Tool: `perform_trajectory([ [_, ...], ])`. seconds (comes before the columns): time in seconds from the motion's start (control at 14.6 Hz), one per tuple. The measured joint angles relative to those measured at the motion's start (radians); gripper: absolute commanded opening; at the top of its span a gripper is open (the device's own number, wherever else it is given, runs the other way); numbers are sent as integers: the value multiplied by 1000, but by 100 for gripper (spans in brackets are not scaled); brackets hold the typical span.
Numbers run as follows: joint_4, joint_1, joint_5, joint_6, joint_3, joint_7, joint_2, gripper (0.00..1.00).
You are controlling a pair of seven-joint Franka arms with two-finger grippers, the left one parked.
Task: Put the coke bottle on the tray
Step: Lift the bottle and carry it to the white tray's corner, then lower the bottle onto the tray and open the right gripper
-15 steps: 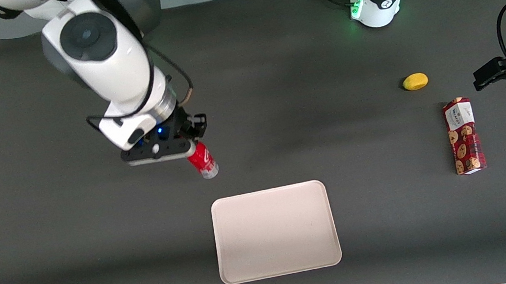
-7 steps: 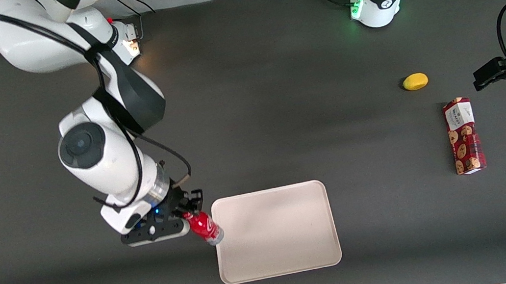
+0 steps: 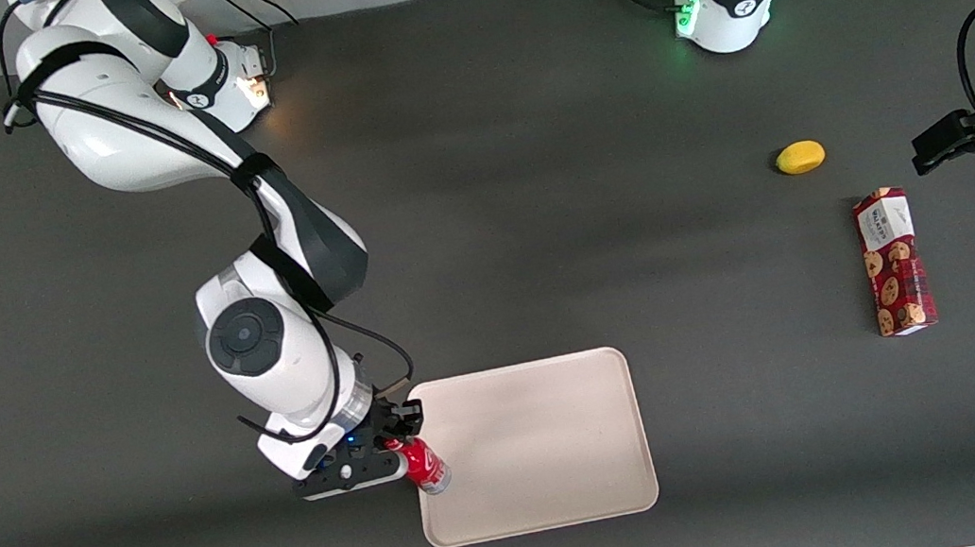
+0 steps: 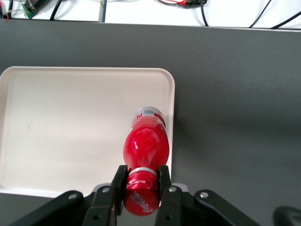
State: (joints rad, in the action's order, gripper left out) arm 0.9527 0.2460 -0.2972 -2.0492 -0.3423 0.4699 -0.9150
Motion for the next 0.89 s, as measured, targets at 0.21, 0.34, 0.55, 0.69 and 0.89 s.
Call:
perform_trajectory([
  [0.21, -2, 17, -1, -37, 23, 0, -32, 0],
  [0.34, -4, 21, -1, -41, 29, 0, -38, 0],
  [0.55, -10, 22, -1, -41, 31, 0, -38, 0],
  [0.69, -13, 27, -1, -26, 26, 1, -38, 0],
  [0.89, -13, 33, -1, 52, 10, 3, -38, 0],
])
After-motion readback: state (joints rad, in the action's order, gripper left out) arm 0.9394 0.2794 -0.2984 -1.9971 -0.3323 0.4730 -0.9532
